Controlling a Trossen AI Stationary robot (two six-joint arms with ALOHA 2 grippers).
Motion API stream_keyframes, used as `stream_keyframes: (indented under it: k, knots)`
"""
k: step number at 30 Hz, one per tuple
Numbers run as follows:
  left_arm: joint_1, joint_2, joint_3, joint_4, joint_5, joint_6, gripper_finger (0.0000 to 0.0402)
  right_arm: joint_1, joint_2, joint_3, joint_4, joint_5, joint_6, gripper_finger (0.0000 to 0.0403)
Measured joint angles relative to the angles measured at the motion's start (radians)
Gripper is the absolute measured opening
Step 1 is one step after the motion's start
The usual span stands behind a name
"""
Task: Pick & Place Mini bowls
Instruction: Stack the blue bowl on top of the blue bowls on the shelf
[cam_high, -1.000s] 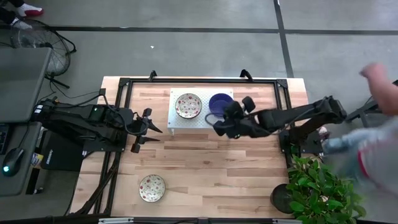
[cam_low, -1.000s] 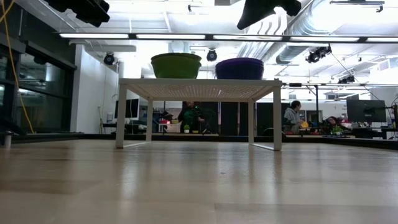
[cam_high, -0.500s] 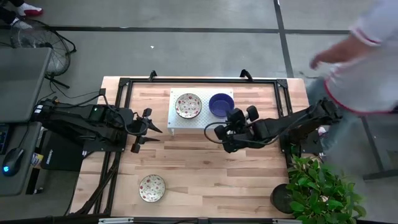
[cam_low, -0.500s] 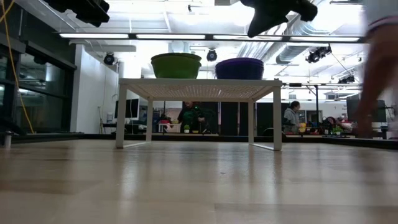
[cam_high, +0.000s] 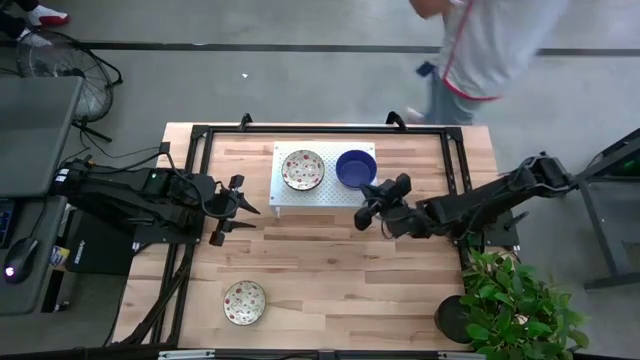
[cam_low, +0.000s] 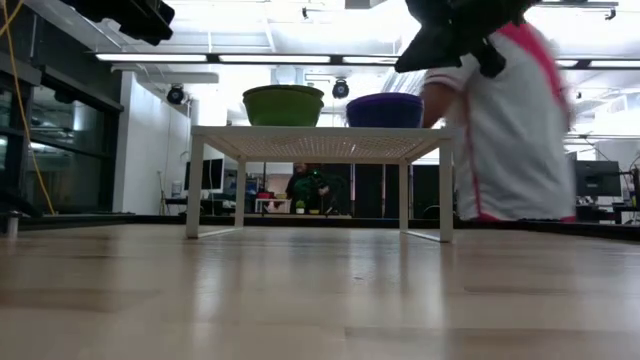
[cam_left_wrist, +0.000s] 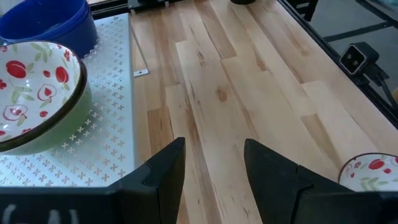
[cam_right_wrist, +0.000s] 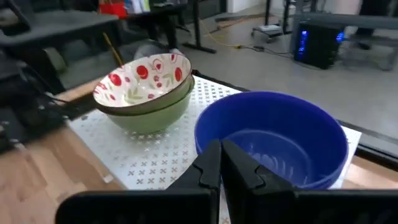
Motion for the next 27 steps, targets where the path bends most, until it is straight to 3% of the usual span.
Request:
stream_keyframes:
  k: [8,22,27]
  knots:
    - [0.0,0.002,0.0,0.0,0.003,-0.004,0.0161,-0.08,-0.064,-0.146,0.244,-0.077,-0.098,0.0]
    - [0.0,0.002,0.0,0.0,0.003,-0.01,0.0161,-0.158,-0.063,-0.148,0.213,-0.252,-0.138,0.0]
    - [0.0,0.002,0.0,0.0,0.001,-0.023,0.0161,-0.158,-0.063,-0.148,0.211,-0.253,-0.143,0.0]
